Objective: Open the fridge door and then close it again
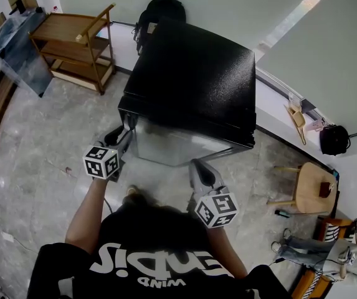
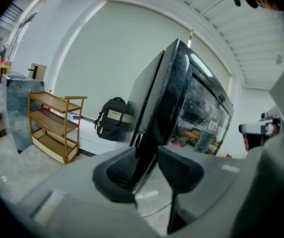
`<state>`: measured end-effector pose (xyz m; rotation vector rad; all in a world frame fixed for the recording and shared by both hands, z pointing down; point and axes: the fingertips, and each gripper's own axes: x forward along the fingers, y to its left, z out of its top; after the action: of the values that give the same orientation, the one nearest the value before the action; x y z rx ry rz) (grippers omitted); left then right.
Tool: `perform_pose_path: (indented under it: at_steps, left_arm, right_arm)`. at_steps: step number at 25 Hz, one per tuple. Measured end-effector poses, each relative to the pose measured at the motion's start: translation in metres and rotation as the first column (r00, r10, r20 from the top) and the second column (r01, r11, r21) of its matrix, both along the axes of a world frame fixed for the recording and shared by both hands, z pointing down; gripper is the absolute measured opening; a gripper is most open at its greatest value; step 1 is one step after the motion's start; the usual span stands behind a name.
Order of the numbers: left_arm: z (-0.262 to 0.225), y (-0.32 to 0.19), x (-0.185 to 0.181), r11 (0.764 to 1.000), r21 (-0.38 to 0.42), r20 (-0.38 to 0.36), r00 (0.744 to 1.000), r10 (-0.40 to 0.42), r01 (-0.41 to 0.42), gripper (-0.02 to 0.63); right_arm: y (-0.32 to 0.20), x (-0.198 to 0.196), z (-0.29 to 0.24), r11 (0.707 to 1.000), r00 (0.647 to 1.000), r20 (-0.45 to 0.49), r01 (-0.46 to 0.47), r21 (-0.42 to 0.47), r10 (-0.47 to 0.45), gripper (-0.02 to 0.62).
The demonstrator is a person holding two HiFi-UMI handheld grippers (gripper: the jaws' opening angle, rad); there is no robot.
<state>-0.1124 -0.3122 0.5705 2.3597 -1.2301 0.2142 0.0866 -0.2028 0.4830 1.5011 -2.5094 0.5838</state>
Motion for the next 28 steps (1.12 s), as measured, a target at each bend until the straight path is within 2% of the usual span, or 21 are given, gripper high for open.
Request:
perform_pose_path:
  at_steps: [8, 15, 21, 24, 28]
  left_arm:
    - [-0.017, 0.017, -0.002, 0.999, 0.025, 0.012, 0.999, -0.042, 0.042, 0.109]
    - [-0.054, 0.057, 0.004, 0.997, 0.081, 0.012, 1.0, -0.016, 0.015, 0.073]
    - [-0.087, 0.092, 0.004, 0.994, 0.106, -0.033, 0.999, -0.009, 0.013, 0.034]
    - [-0.099, 0.107, -0.002, 0.991, 0.13, -0.013, 1.0, -0.027, 0.029, 0.004]
    - [-0.108, 0.125, -0.008, 0.988, 0.15, 0.021, 0.999, -0.045, 0.042, 0.0]
  right_arm:
    - [0.001, -0.001, 0.001, 1.0, 1.0, 0.003, 0.022, 0.004, -0.022, -0.003]
    - [0.008, -0.01, 0.0, 0.998, 0.998, 0.014, 0.059, 0.013, -0.059, -0.003]
    - [0.016, -0.021, -0.006, 0.994, 0.995, 0.019, 0.101, 0.032, -0.101, -0.003]
    - [0.021, -0.028, -0.009, 0.992, 0.993, 0.022, 0.119, 0.037, -0.12, -0.003]
    - [0.026, -0.035, -0.013, 0.989, 0.989, 0.022, 0.144, 0.042, -0.145, -0.003]
